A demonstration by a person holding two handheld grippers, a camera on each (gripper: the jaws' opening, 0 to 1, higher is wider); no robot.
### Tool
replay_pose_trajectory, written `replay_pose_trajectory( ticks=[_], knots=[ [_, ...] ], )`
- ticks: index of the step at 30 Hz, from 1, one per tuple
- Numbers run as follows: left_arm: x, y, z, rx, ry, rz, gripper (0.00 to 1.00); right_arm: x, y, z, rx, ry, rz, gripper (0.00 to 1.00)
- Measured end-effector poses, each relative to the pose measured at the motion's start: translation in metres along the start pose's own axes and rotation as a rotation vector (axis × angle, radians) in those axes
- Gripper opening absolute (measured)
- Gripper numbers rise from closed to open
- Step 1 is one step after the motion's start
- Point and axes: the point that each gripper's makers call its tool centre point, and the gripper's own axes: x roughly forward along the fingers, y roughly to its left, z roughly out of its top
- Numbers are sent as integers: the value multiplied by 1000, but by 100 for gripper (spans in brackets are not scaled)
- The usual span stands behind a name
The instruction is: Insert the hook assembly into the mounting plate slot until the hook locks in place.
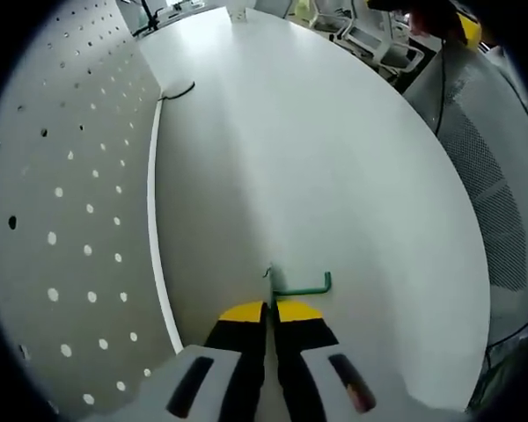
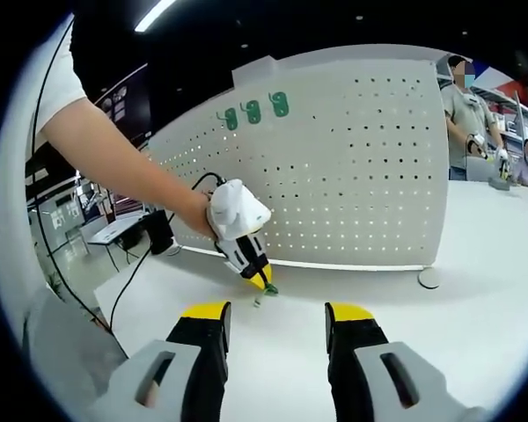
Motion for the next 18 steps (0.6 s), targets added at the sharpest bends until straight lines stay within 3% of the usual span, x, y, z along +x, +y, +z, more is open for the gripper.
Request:
replay_pose_trajectory(
  ticks=[4, 9, 11, 14, 18],
  knots=[
    [-1, 1, 3, -66, -52, 15, 2, 0, -1, 1, 0, -4, -2, 41],
    [-9, 2, 7, -87, -118, 42, 2, -1, -1, 2, 3, -10, -4, 41],
    [-12, 2, 5, -88, -115, 49, 2, 0, 0, 2, 0, -9, -3, 41],
    [-17, 1, 13, -127, -184, 55, 2, 0, 1, 3, -6, -9, -1, 41],
    [-24, 3, 17, -122, -213, 93, 2, 0, 1, 3, -7, -10, -1, 41]
  ],
)
